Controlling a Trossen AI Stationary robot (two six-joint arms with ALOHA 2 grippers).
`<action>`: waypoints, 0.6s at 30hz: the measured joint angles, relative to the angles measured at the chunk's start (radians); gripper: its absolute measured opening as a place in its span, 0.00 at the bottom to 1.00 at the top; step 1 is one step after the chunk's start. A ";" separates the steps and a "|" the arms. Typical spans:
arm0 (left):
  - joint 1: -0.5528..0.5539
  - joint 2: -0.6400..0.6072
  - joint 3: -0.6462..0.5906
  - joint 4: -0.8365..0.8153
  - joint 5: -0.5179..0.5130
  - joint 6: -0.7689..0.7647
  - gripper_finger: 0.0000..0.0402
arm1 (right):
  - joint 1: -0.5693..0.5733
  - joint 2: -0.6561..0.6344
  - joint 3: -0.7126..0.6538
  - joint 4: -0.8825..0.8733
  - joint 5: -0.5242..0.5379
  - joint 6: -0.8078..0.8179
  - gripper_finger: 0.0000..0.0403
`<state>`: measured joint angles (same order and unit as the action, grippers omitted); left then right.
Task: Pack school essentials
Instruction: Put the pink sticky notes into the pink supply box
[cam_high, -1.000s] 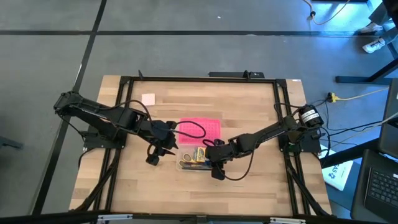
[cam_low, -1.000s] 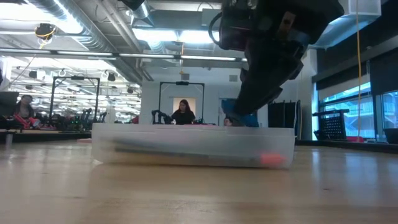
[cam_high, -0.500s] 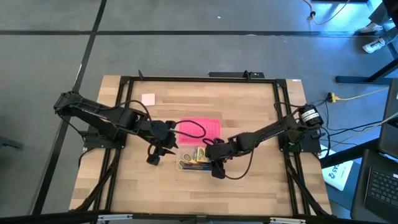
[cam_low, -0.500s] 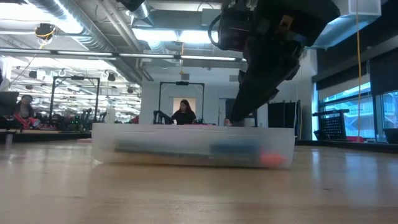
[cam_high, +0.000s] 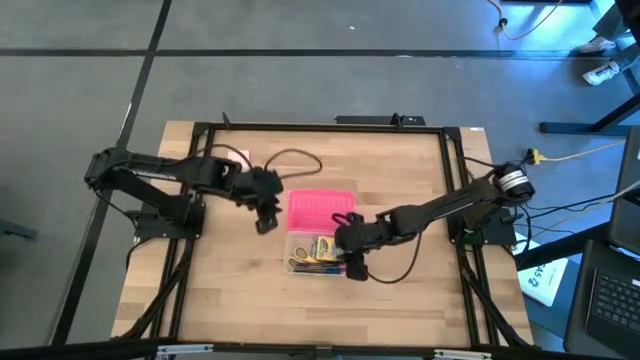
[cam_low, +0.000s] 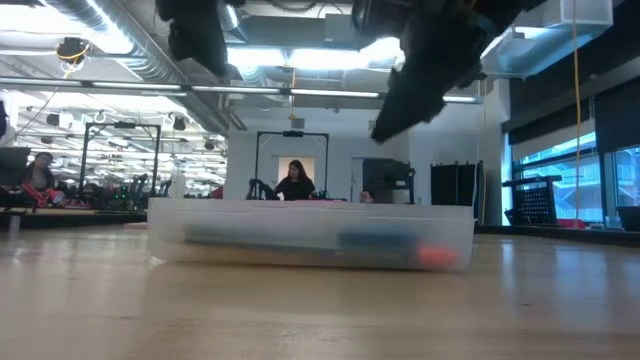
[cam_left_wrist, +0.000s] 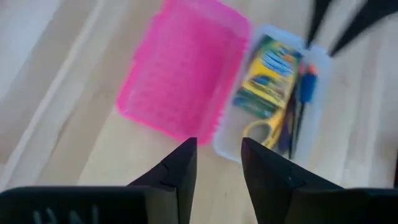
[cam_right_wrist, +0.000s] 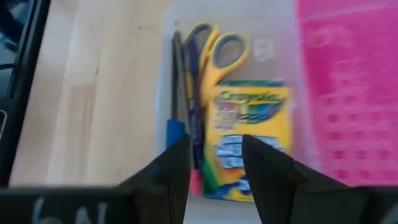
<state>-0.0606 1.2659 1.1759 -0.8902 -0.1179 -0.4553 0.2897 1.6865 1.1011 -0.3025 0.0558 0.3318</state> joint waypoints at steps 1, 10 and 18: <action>0.026 0.000 0.000 0.000 0.002 -0.027 0.30 | -0.002 -0.016 0.000 -0.012 0.030 0.000 0.36; 0.293 0.000 0.000 -0.223 0.029 -0.305 0.30 | -0.072 -0.163 0.000 -0.137 0.238 -0.022 0.36; 0.520 0.001 -0.030 -0.296 0.008 -0.375 0.30 | -0.197 -0.228 0.000 -0.112 0.240 -0.156 0.36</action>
<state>0.4592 1.2667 1.1457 -1.1860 -0.1101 -0.8303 0.0929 1.4581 1.1011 -0.4148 0.2959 0.1757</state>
